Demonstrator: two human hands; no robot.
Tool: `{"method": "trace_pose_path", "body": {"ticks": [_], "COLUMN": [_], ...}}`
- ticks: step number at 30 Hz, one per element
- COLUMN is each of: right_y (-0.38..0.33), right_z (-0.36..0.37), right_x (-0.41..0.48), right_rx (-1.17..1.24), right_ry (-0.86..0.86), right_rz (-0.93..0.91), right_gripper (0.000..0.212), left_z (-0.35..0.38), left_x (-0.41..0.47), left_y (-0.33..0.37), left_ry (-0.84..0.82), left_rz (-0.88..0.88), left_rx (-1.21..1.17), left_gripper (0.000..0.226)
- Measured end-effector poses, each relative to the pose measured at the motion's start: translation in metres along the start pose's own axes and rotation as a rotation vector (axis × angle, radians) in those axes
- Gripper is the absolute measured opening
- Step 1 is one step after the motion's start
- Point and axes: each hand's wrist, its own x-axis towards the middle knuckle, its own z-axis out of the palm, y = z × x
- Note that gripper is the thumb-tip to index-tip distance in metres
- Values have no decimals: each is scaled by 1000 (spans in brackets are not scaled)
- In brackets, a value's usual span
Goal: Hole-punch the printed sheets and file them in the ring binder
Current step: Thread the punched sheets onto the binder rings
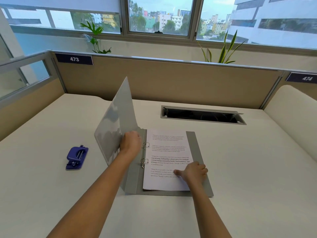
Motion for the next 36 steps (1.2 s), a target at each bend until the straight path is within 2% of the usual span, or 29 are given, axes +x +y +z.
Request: {"method": "trace_pose_path", "body": {"ticks": [12, 15, 18, 21, 26, 28, 30, 36], "right_y": [-7, -7, -6, -8, -8, -10, -16, -49], "right_z": [-10, -8, -5, -6, -16, -23, -31, -49], "right_x": [13, 14, 15, 13, 7, 2, -5, -39], "right_rx": [99, 81, 72, 165, 358, 381, 375, 230], "right_ry": [-137, -148, -136, -118, -61, 6, 56, 181], "right_rz": [129, 127, 112, 58, -64, -135, -221, -474], "right_gripper": [92, 89, 86, 79, 44, 35, 32, 41], "left_z": [7, 9, 10, 11, 13, 13, 14, 6], "left_x": [4, 4, 5, 7, 12, 14, 18, 13], "left_y": [-9, -9, -9, -9, -10, -9, -8, 11], "left_ry": [-76, -74, -84, -89, -92, -120, -146, -272], "left_rz": [-74, -91, -96, -95, -110, -128, -152, -200], "left_rx": [-140, -127, -123, -132, -194, -275, -408, -776], "left_gripper": [27, 35, 26, 27, 33, 26, 21, 36]}}
